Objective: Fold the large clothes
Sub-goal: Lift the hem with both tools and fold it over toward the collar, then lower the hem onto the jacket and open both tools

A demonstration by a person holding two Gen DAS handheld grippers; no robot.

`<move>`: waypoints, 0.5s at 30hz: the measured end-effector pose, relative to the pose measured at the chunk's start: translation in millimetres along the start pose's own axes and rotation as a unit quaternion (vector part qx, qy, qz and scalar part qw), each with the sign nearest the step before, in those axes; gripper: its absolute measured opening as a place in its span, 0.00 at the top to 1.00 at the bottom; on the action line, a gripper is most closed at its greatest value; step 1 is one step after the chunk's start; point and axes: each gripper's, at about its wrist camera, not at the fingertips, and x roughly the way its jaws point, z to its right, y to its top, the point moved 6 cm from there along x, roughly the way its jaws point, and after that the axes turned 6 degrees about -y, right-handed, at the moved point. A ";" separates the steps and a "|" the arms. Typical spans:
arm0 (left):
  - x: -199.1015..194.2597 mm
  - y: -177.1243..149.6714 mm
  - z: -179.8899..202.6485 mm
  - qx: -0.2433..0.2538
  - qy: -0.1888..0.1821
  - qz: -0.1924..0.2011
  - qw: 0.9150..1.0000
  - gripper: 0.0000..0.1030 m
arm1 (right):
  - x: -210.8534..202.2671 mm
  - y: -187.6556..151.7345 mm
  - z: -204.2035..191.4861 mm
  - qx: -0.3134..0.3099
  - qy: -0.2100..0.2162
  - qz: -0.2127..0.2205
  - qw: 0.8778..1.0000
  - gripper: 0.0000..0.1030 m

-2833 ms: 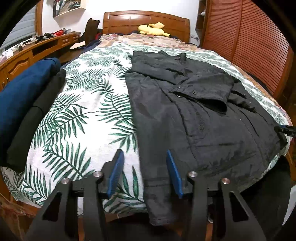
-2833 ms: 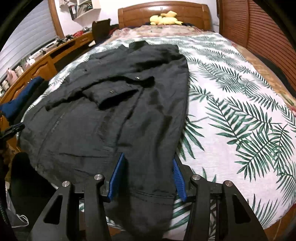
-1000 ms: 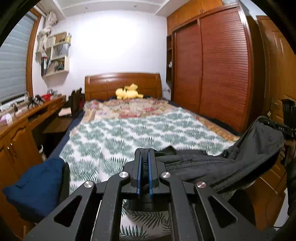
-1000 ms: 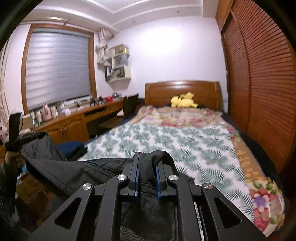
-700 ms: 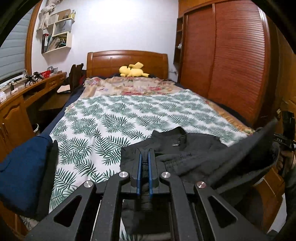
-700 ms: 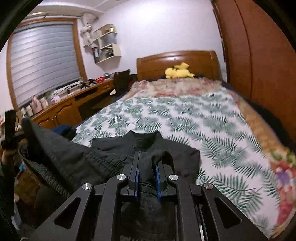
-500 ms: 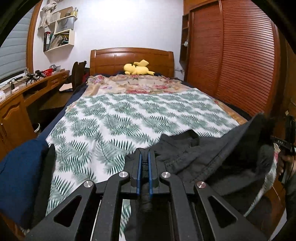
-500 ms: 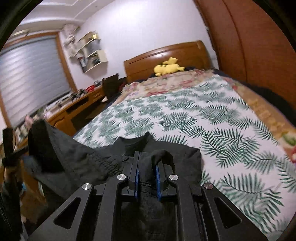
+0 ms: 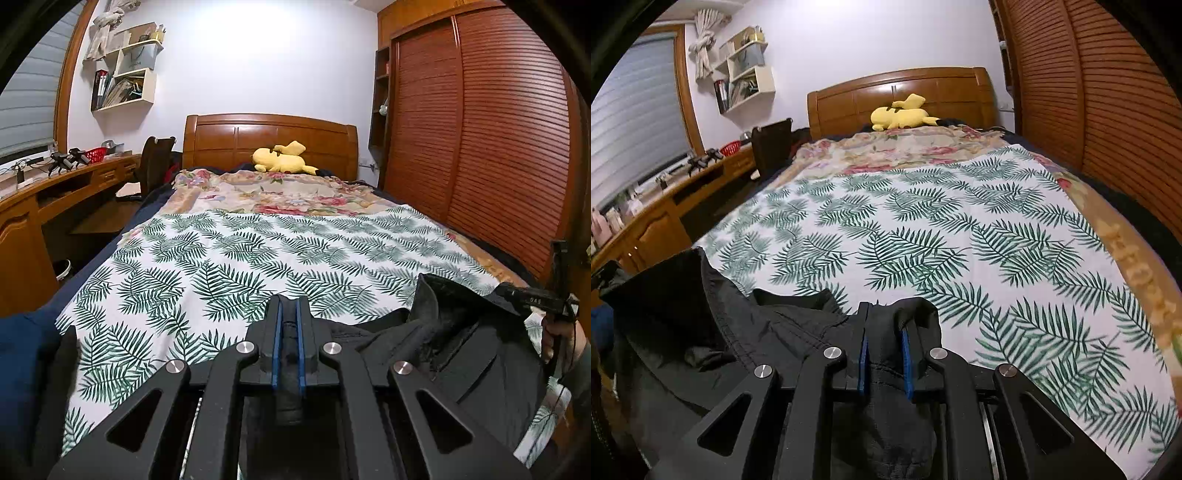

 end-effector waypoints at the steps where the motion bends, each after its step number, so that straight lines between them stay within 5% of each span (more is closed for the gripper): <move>1: 2.9 -1.7 -4.0 -0.004 -0.004 -0.002 1.000 0.93 | 1.9 0.7 -3.1 -0.002 -0.003 -0.001 1.000 0.86; 15: 35.4 -20.0 -24.7 -0.038 -0.038 -0.042 0.998 0.93 | 35.7 9.4 -29.9 -0.009 -0.050 -0.042 0.998 0.82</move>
